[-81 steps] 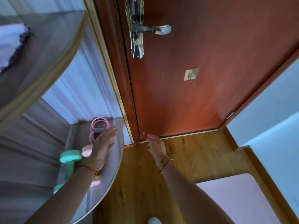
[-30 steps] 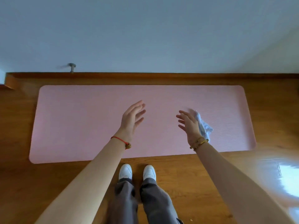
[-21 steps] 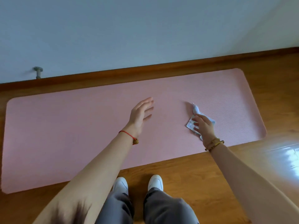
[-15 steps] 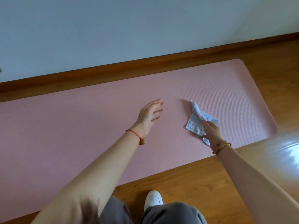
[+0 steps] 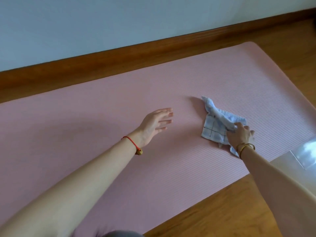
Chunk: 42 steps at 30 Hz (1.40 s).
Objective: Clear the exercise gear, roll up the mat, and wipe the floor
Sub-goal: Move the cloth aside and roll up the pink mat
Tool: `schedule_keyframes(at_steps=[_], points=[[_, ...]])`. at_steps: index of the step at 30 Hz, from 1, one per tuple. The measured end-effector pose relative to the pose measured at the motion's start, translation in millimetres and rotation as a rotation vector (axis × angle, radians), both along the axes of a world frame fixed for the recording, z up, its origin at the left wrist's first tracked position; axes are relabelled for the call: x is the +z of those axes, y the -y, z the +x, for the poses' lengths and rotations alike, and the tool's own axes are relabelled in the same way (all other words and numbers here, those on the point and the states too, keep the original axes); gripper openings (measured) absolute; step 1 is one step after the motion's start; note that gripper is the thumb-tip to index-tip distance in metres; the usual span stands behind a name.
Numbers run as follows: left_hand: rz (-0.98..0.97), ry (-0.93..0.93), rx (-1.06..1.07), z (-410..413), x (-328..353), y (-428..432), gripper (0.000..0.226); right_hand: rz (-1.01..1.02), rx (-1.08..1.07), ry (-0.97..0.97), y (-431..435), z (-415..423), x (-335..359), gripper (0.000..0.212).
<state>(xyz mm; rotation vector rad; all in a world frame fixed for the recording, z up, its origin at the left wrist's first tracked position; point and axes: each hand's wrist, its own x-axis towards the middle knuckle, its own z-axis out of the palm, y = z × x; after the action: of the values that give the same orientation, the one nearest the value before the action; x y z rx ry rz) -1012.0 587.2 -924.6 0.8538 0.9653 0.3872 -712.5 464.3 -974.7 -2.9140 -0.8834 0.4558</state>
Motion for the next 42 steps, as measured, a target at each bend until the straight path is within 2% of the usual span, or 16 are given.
schedule_keyframes(at_steps=[2,5,7,9,12,15,19,21,24,27,30,33,37,40,42], points=[[0.028,-0.003,-0.014,-0.6,-5.9,1.3,0.033,-0.017,0.002,0.053,0.6,6.7,-7.8,0.039],[0.083,-0.012,-0.023,-6.3,-4.9,5.3,0.032,0.081,0.004,0.071,-5.8,8.2,-6.2,0.031],[0.157,-0.045,-0.038,-13.0,-1.1,9.7,0.027,0.237,0.012,0.025,-11.1,-0.7,2.6,0.036],[0.265,-0.094,-0.069,-19.8,2.7,15.3,0.027,0.379,0.023,-0.047,-18.3,-16.9,17.9,0.025],[0.426,-0.156,-0.125,-27.7,12.8,21.5,0.042,0.522,0.087,-0.174,-34.6,-48.8,45.5,0.014],[0.497,-0.197,-0.145,-41.1,29.0,24.2,0.058,0.602,0.229,-0.376,-50.2,-90.4,73.2,0.013],[0.580,-0.293,-0.142,-75.7,50.1,32.0,0.090,0.630,0.408,-0.821,-65.0,-161.2,111.3,0.017],[0.635,-0.288,-0.110,-102.8,59.7,39.6,0.094,0.591,0.502,-1.024,-69.5,-202.9,127.3,0.017],[0.694,-0.350,-0.017,-157.3,69.5,52.1,0.079,0.498,0.640,-1.245,-74.3,-265.2,143.2,0.010],[0.773,-0.507,0.145,-229.2,77.1,70.8,0.039,0.410,0.811,-1.323,-79.4,-326.3,151.7,0.013],[0.711,-0.588,0.335,-306.4,86.5,108.1,0.013,0.311,0.951,-1.376,-79.5,-389.0,152.8,0.020],[0.577,-0.657,0.529,-379.6,98.1,163.2,0.015,0.210,1.044,-1.392,-72.8,-451.7,148.1,0.021],[0.367,-0.797,0.795,-466.2,102.4,254.1,0.037,0.053,1.154,-1.397,-56.4,-533.4,138.6,0.021],[0.193,-0.832,0.967,-512.7,92.6,326.9,0.022,-0.042,1.225,-1.412,-42.2,-587.7,131.7,0.021],[0.094,-0.816,1.060,-534.8,81.8,371.6,0.023,-0.076,1.255,-1.420,-33.4,-614.5,125.9,0.021]])
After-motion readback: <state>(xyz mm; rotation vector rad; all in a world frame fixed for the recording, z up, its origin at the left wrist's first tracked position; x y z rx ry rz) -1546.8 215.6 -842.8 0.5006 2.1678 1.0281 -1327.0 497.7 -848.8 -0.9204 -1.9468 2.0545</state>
